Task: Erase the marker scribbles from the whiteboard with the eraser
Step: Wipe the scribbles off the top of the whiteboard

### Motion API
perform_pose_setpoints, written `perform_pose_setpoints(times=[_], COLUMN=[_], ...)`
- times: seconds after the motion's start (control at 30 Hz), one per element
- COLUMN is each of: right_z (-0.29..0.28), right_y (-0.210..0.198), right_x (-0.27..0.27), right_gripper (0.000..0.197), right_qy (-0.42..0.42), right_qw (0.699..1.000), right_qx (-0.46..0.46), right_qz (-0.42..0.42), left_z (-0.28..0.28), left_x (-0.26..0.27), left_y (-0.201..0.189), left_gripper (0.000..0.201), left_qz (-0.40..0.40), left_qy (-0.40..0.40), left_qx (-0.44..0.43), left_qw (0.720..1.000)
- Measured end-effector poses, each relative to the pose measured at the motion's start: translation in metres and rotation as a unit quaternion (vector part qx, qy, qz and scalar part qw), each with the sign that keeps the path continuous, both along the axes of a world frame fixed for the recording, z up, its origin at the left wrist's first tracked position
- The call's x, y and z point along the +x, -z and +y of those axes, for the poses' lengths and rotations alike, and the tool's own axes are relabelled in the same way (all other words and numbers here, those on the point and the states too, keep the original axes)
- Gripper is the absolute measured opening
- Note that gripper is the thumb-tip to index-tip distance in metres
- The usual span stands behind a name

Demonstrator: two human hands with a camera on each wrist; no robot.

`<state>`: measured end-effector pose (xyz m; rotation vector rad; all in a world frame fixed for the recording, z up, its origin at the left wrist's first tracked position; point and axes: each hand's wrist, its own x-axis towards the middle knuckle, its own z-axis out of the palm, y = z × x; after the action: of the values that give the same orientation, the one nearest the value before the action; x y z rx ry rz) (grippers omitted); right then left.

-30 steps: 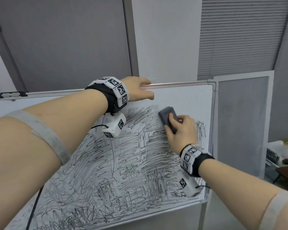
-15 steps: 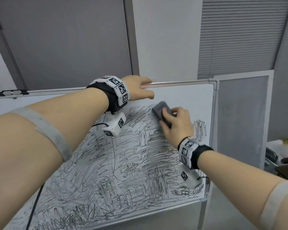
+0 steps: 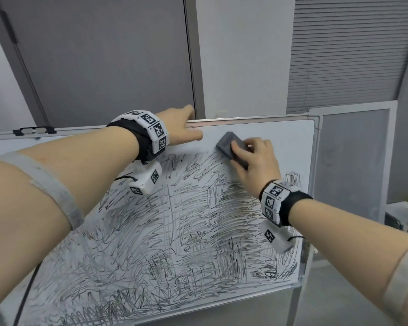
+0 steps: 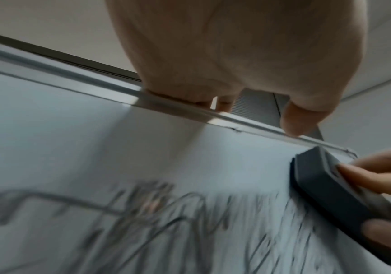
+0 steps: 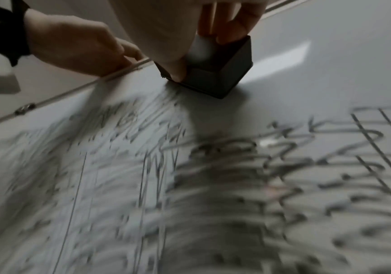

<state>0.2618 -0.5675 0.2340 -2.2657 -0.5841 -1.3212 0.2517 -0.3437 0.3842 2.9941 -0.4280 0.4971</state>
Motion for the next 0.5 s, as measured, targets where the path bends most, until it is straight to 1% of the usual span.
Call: perform_pose_setpoints(times=[0.07,0.13,0.2,0.3,0.43,0.5], right_z=[0.006,0.010,0.013,0.011,0.021,0.030], right_y=[0.025,0.049,0.054,0.029,-0.017,-0.019], right_x=[-0.006,-0.011,-0.010,-0.003,0.004,0.002], right_gripper=[0.035,0.031,0.030,0.033,0.034,0.034], right_qy=[-0.015,-0.029,-0.037,-0.030,-0.002,-0.006], right_qw=[0.998,0.994,0.991,0.990,0.998,0.998], right_qx=[-0.055,-0.103,-0.127,-0.137,-0.060,-0.051], right_qz=[0.003,0.005,0.000,-0.018,-0.032,-0.039], left_z=[0.014,0.016,0.014,0.012,0.009,0.011], left_x=[-0.004,-0.008,-0.012,-0.013,-0.013,-0.015], left_y=[0.004,0.003,0.000,0.001,0.001,0.000], left_gripper=[0.049,0.055,0.064,0.067,0.067,0.067], left_qz=[0.010,0.015,0.023,0.032,0.030,0.031], left_qy=[0.005,0.007,0.011,0.016,0.033,0.032], left_qx=[0.004,-0.002,-0.003,-0.004,-0.012,-0.013], left_qw=[1.000,1.000,1.000,0.999,0.999,0.999])
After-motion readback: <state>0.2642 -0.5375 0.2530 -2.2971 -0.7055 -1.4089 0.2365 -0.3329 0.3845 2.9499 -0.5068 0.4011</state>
